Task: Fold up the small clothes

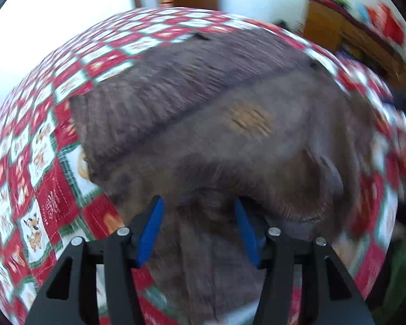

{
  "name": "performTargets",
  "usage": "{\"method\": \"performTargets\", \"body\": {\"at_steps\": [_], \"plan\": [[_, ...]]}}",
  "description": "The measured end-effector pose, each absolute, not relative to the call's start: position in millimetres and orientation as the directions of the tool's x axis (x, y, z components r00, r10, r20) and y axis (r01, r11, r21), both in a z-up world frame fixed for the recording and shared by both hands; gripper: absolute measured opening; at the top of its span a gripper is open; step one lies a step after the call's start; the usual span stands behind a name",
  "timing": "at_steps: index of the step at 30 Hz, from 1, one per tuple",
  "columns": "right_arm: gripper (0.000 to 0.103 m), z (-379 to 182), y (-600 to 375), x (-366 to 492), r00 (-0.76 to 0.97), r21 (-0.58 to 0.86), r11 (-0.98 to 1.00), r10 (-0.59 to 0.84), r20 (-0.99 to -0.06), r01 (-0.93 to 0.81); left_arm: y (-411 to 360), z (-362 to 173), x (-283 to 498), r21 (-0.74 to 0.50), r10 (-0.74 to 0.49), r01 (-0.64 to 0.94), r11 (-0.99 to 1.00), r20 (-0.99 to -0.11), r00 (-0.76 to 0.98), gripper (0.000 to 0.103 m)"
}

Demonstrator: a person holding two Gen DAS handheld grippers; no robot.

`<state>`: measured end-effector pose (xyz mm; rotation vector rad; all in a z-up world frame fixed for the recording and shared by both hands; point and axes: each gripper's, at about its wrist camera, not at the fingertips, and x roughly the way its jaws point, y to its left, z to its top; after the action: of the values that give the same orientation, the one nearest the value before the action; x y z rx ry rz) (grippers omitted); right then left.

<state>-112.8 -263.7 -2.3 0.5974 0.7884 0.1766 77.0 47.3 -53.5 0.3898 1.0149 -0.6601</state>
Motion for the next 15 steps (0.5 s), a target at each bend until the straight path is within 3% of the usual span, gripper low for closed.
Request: {"method": "performTargets", "body": {"at_steps": [2, 5, 15], "plan": [[0.042, 1, -265, -119, 0.710, 0.575, 0.816, 0.366, -0.601, 0.066, 59, -53, 98, -0.142, -0.391, 0.597, 0.790, -0.866, 0.312, 0.056], [0.042, 3, -267, -129, 0.714, 0.575, 0.816, 0.368, -0.596, 0.061, 72, -53, 100, -0.238, -0.447, 0.558, 0.795, -0.851, 0.275, 0.056], [0.042, -18, -266, -122, 0.701, 0.618, 0.783, 0.402, -0.589, 0.070, 53, -67, 90, -0.163, -0.415, 0.609, 0.776, -0.859, 0.299, 0.056]]}}
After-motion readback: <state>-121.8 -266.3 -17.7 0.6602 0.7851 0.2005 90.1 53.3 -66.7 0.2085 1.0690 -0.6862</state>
